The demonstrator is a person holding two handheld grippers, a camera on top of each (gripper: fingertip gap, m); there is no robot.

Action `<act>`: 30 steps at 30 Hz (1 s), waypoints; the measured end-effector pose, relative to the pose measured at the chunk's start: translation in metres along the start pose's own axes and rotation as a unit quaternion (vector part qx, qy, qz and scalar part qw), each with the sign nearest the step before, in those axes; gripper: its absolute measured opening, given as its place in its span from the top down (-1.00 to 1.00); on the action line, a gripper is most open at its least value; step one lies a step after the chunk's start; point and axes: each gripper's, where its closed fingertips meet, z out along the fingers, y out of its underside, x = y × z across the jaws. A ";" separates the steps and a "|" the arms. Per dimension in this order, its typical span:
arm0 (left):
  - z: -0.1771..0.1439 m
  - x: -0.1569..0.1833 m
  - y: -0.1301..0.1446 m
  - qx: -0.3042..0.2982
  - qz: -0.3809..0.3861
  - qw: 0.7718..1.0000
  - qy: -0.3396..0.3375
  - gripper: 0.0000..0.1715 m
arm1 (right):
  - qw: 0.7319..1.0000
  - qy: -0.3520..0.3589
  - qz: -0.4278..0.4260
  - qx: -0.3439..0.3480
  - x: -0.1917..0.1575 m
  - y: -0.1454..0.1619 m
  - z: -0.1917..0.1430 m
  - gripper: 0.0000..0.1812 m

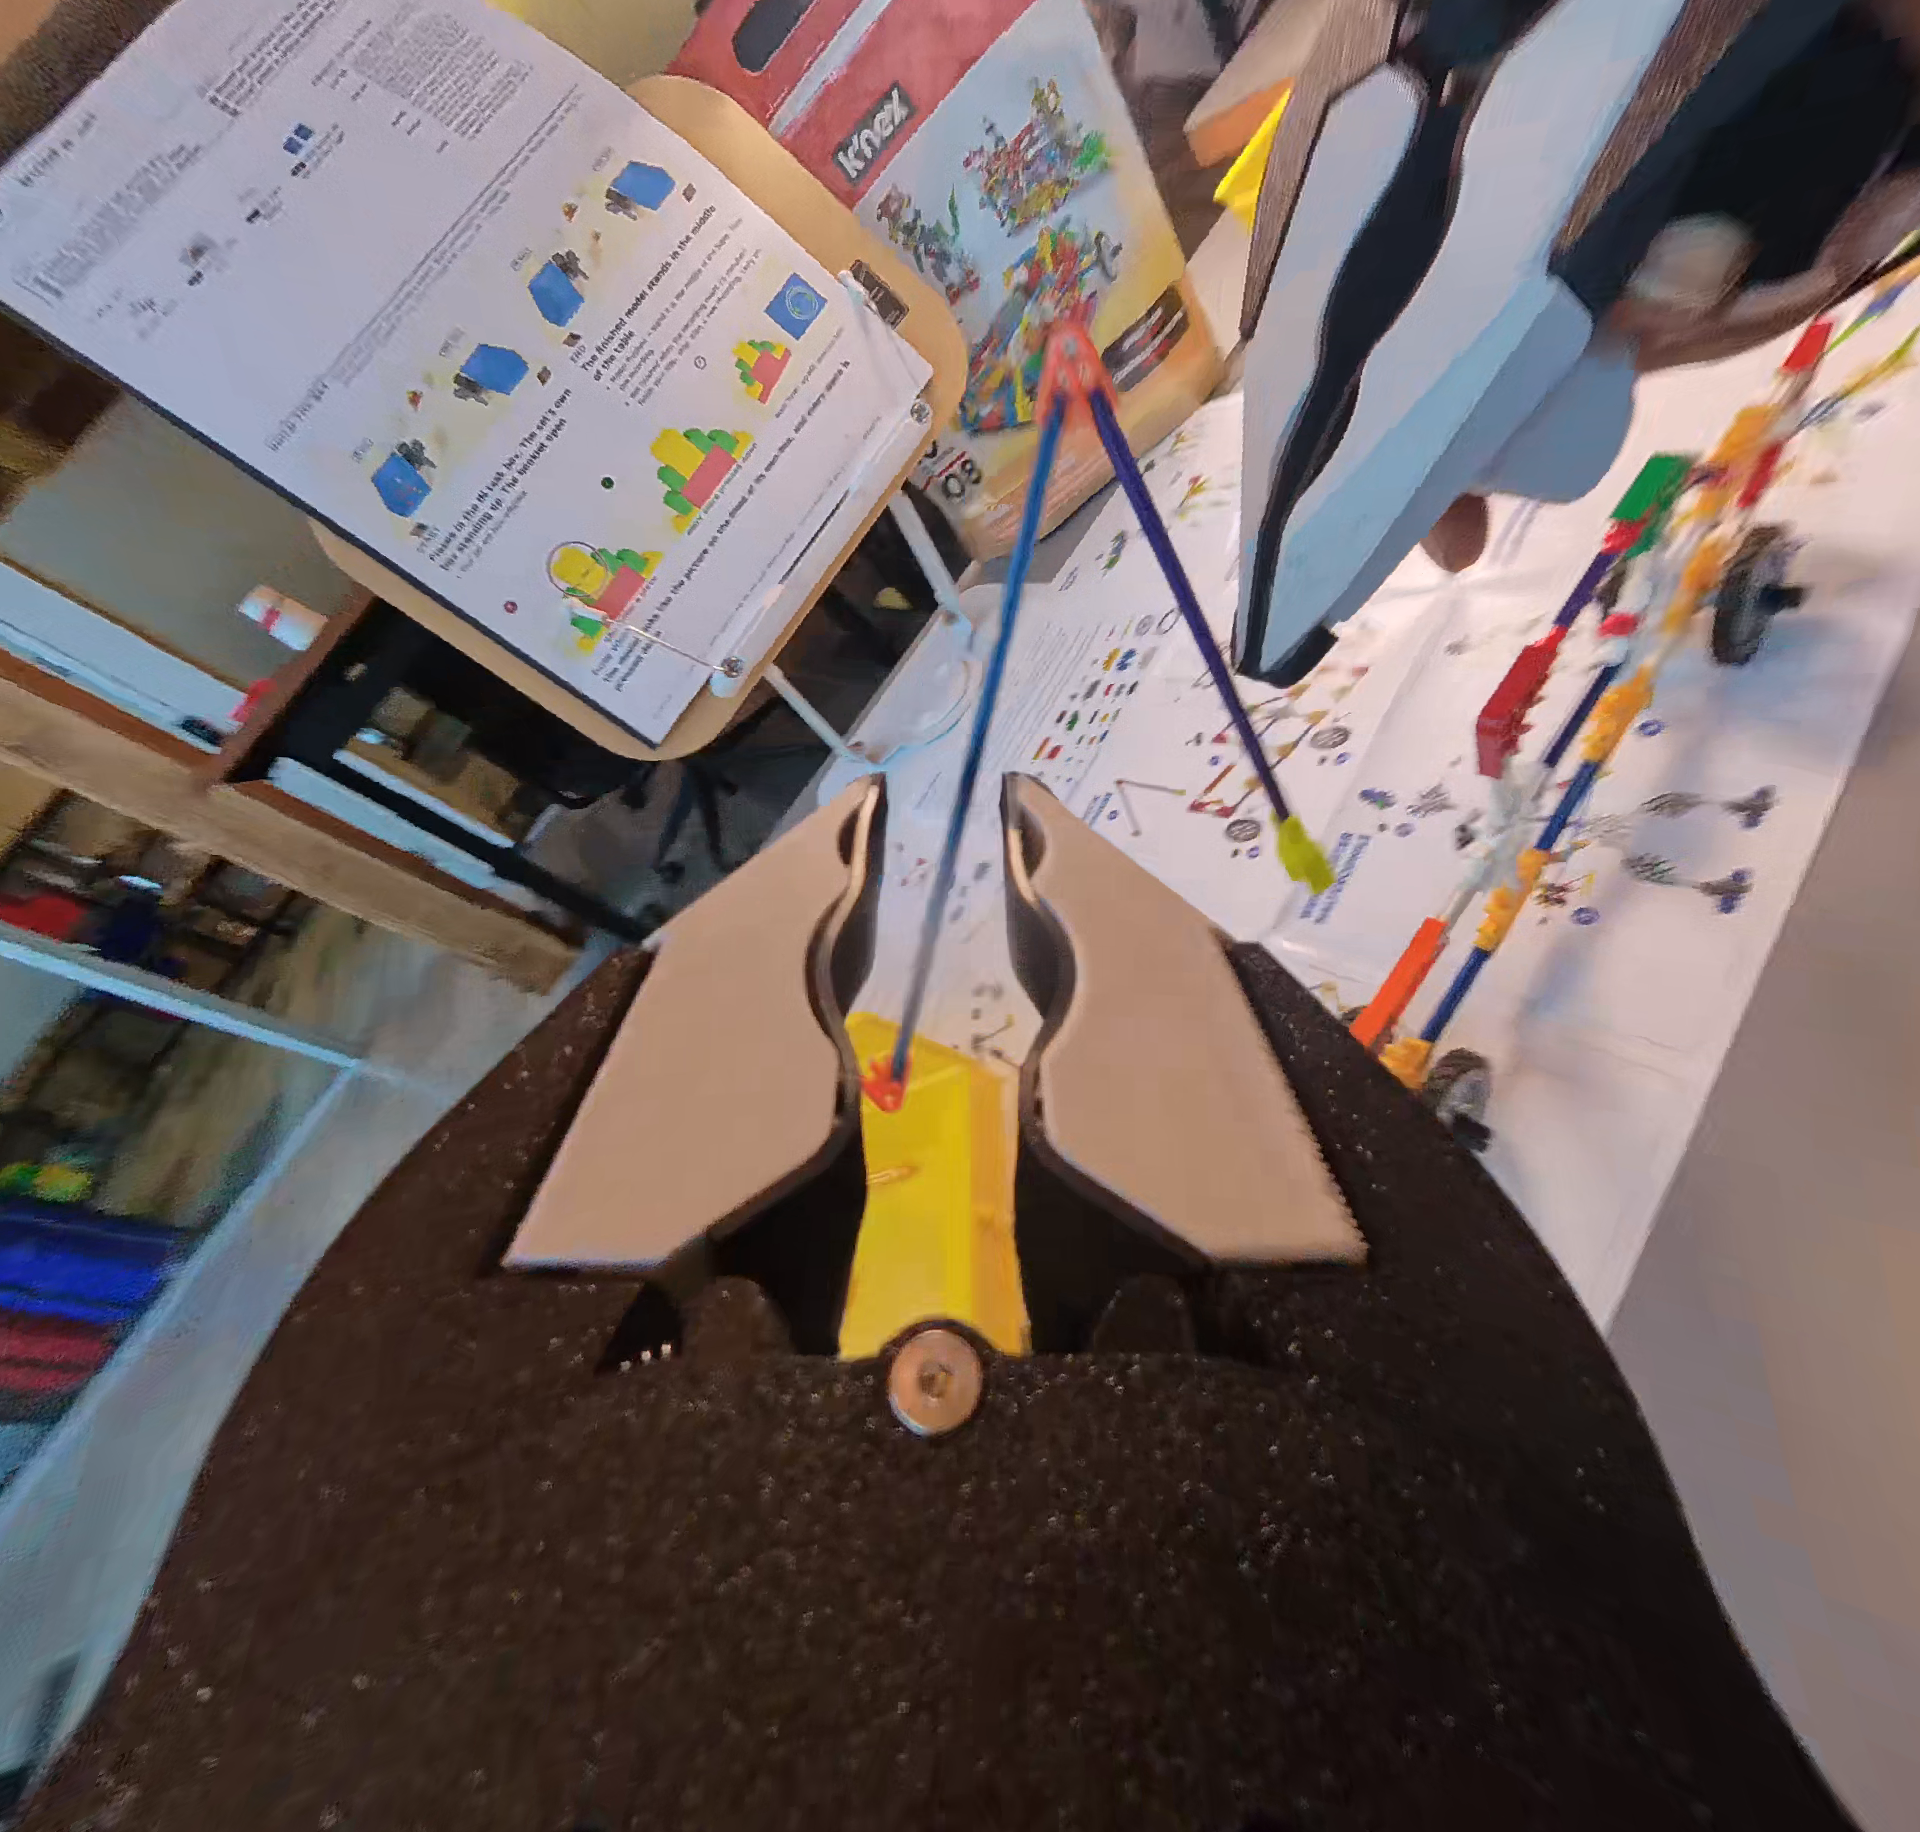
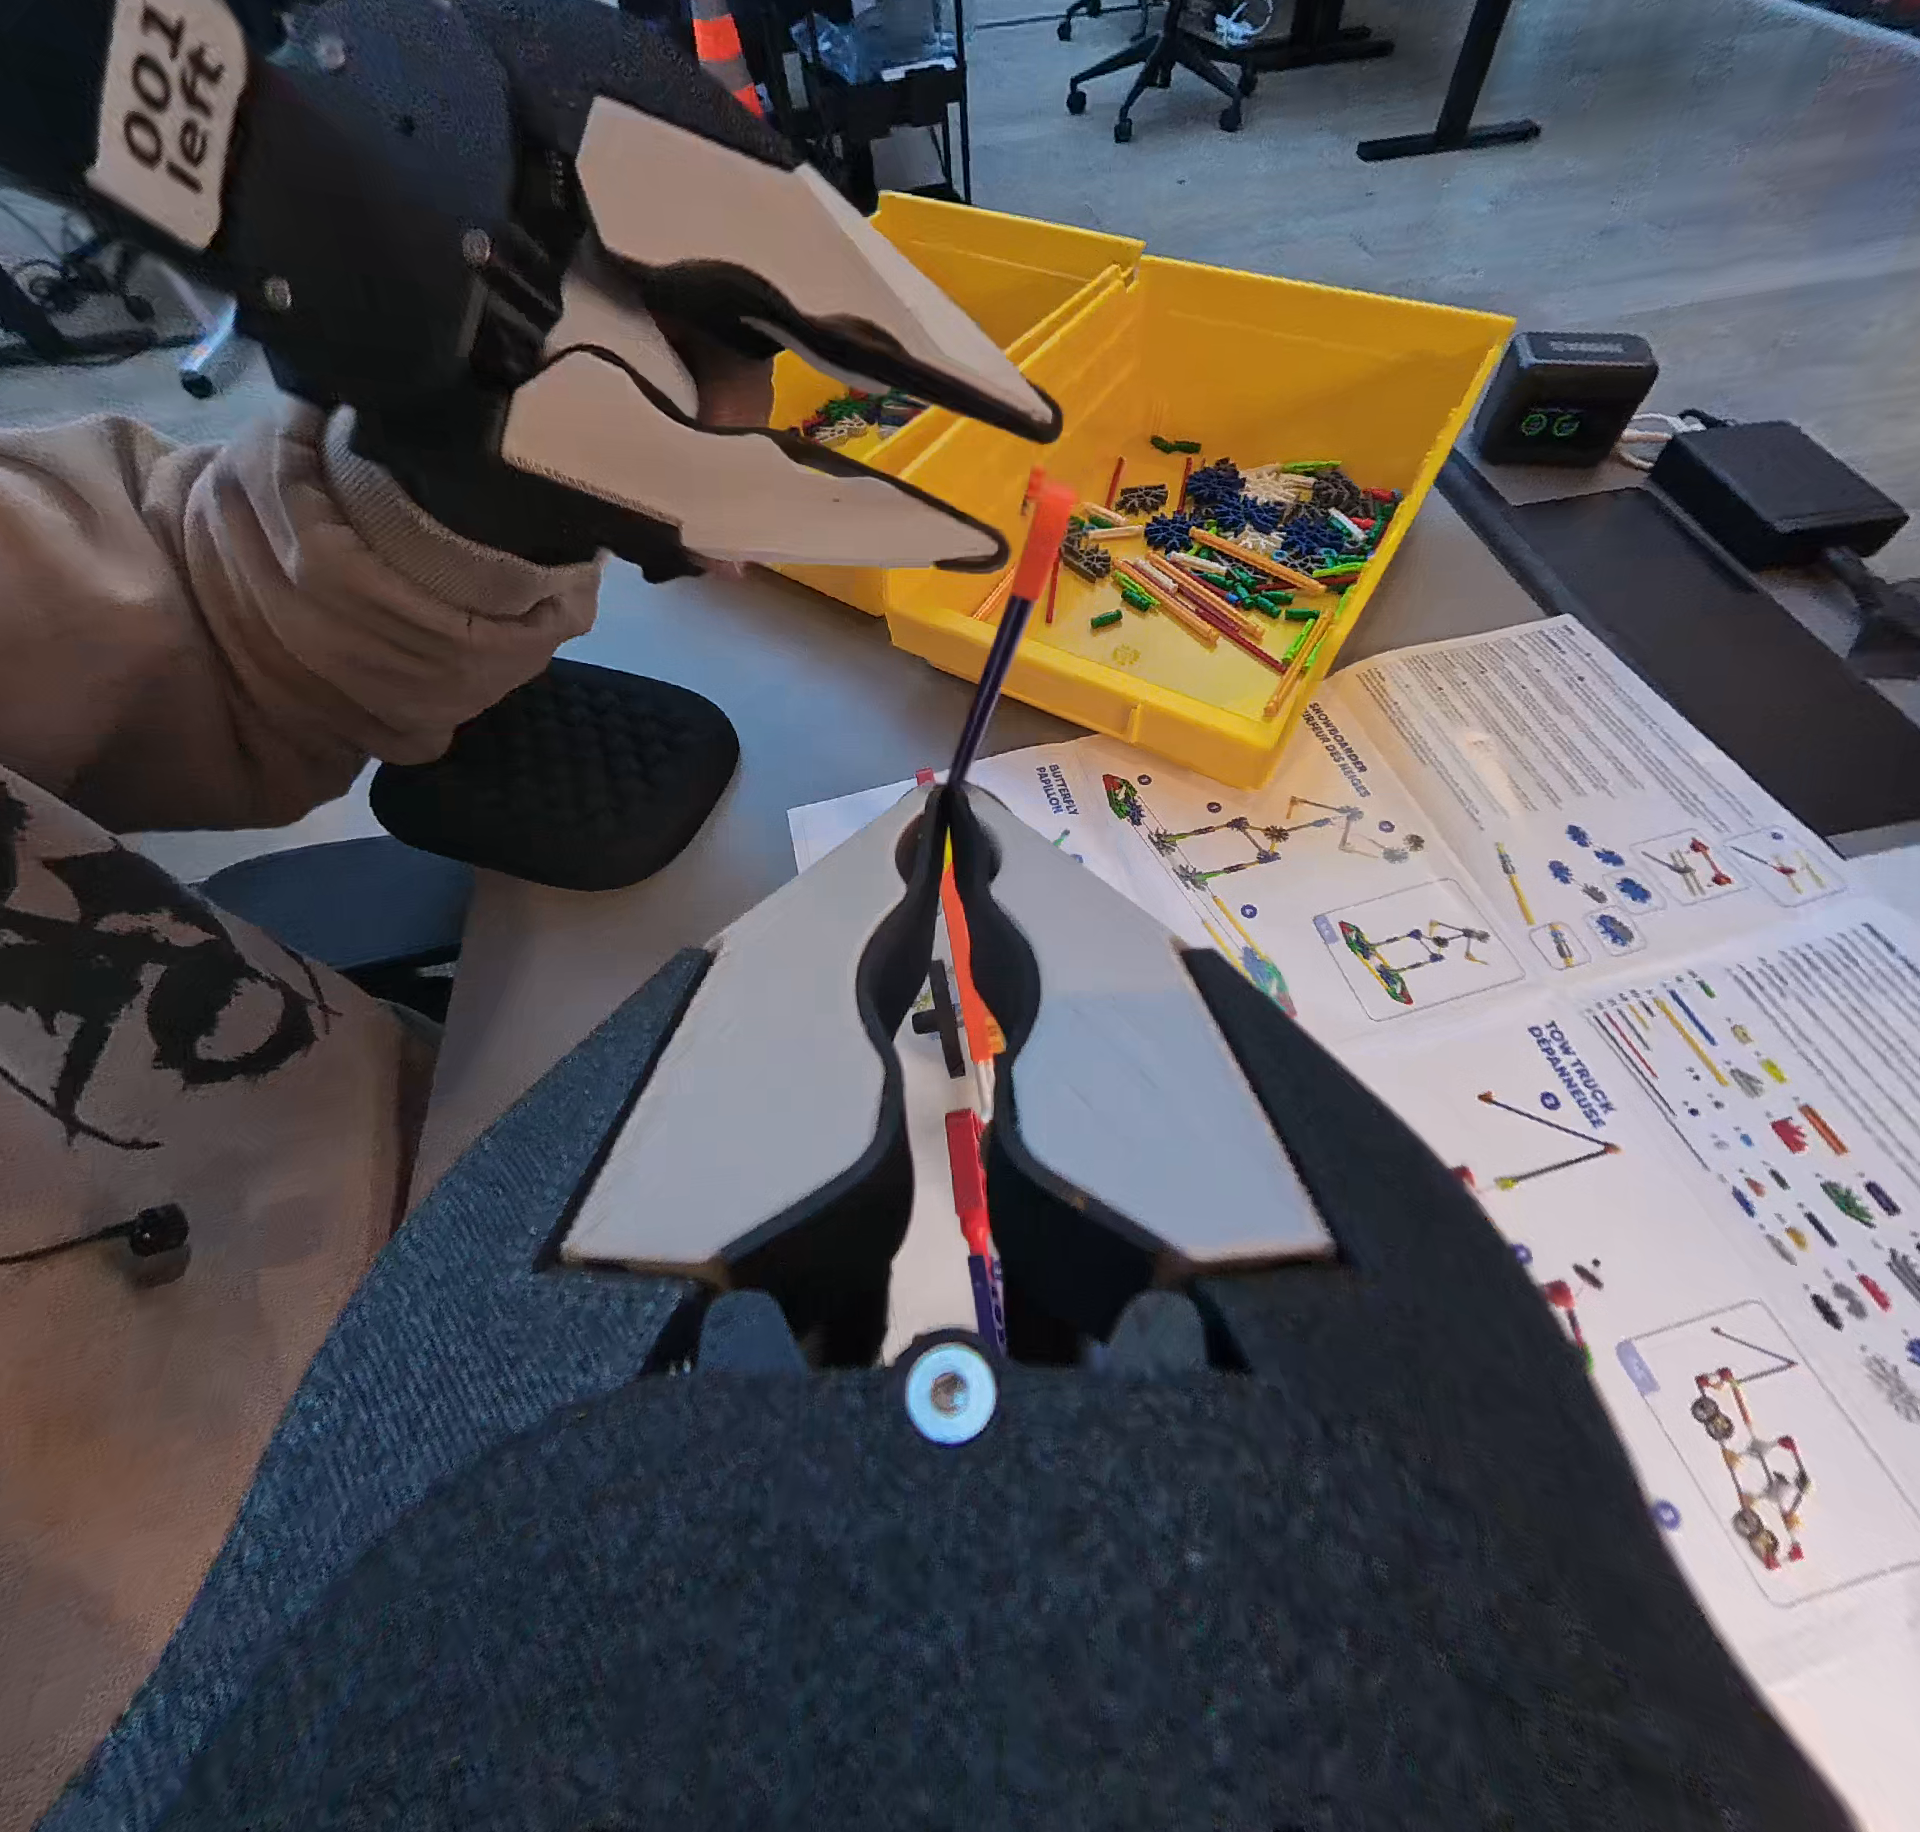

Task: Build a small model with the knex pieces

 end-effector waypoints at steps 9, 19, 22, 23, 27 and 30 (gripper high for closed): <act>-0.053 0.013 0.065 0.083 -0.314 0.935 0.140 0.80 | 0.996 -0.018 -0.083 -0.029 0.004 0.006 0.011 1.00; -0.006 0.034 0.107 -0.020 -0.352 0.913 0.206 0.78 | 0.995 0.033 -0.088 -0.044 0.028 0.010 0.000 0.99; 0.020 0.035 0.115 -0.072 -0.338 0.911 0.226 0.76 | 0.996 0.043 -0.072 -0.035 0.038 0.011 -0.008 0.95; 0.030 0.037 0.118 -0.096 -0.319 0.913 0.234 0.75 | 0.996 0.048 -0.069 -0.030 0.042 0.011 -0.011 0.95; 0.075 0.052 0.132 -0.180 -0.189 0.927 0.270 0.79 | 0.996 0.069 -0.054 -0.013 0.054 0.015 -0.025 0.94; 0.100 0.082 0.149 -0.252 -0.116 0.907 0.317 0.89 | 0.996 0.085 -0.037 -0.003 0.063 0.023 -0.039 0.94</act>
